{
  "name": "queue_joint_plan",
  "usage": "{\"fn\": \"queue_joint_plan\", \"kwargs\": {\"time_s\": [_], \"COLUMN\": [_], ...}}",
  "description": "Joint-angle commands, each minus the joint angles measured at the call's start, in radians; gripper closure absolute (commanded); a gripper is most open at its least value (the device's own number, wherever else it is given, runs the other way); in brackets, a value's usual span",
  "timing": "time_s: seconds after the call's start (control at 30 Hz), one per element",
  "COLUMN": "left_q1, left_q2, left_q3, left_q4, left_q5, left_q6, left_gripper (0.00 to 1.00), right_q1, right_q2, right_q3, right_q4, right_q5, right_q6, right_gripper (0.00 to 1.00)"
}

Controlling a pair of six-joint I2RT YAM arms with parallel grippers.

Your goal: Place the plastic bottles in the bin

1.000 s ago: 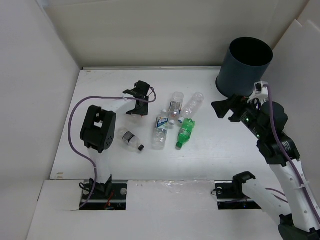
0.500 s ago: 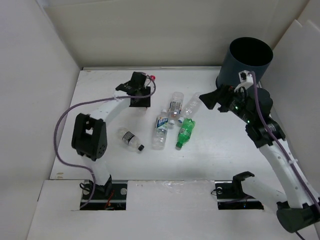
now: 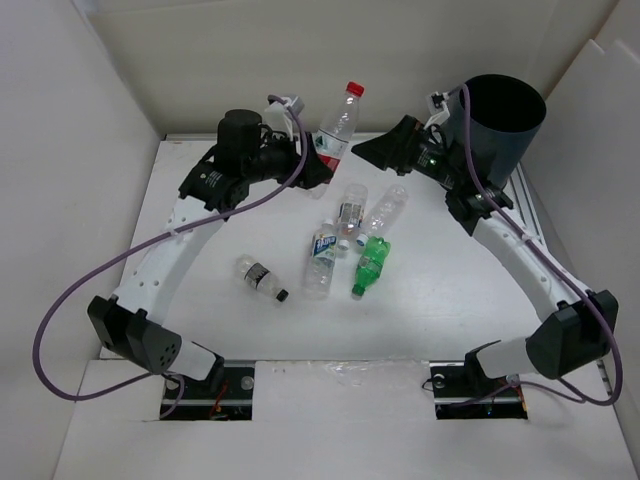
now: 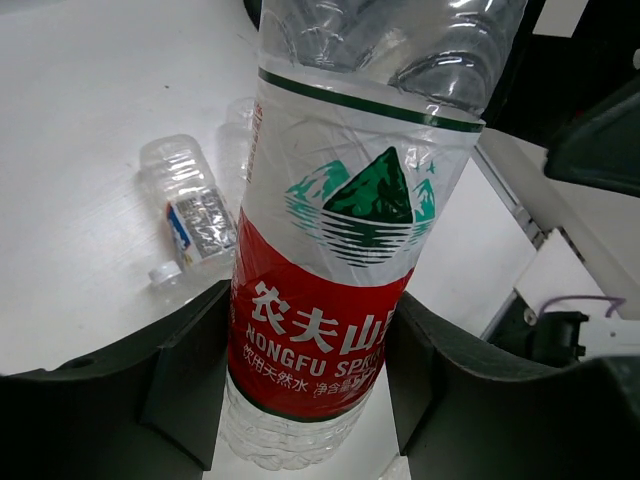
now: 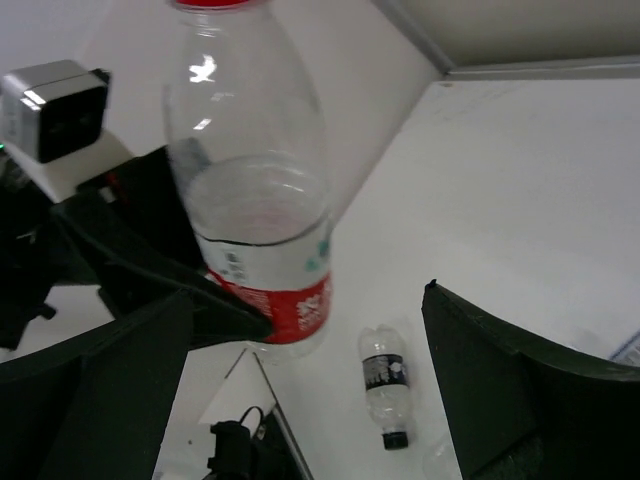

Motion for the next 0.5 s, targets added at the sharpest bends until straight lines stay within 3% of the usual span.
{"fn": "queue_joint_plan", "kwargs": {"time_s": [0.0,0.23,0.4,0.47], "left_q1": [0.006,0.006,0.006,0.006], "left_q2": [-0.008,-0.051,-0.072,-0.072], "left_q3": [0.019,-0.014,-0.044,-0.053], "left_q4": [0.015,0.1,0.109,0.098], "left_q5": [0.111,0.244,0.253,0.253], "left_q6": [-0.03,-0.075,-0.085,-0.085], "left_gripper": [1.0,1.0,1.0,0.97], "right_q1": [0.04,0.1,0.118,0.127], "right_q2": [-0.009,0.122,0.224,0.242], "right_q3": [0.054,0.108,0.195,0.22], "right_q4": [0.24,0.288,0.323,0.323], "right_q5": [-0.082,-0.048,-0.062,-0.062], "right_q6": [0.094,0.104,0.104,0.104], "right_gripper": [0.0,0.0,0.02,0.24]}}
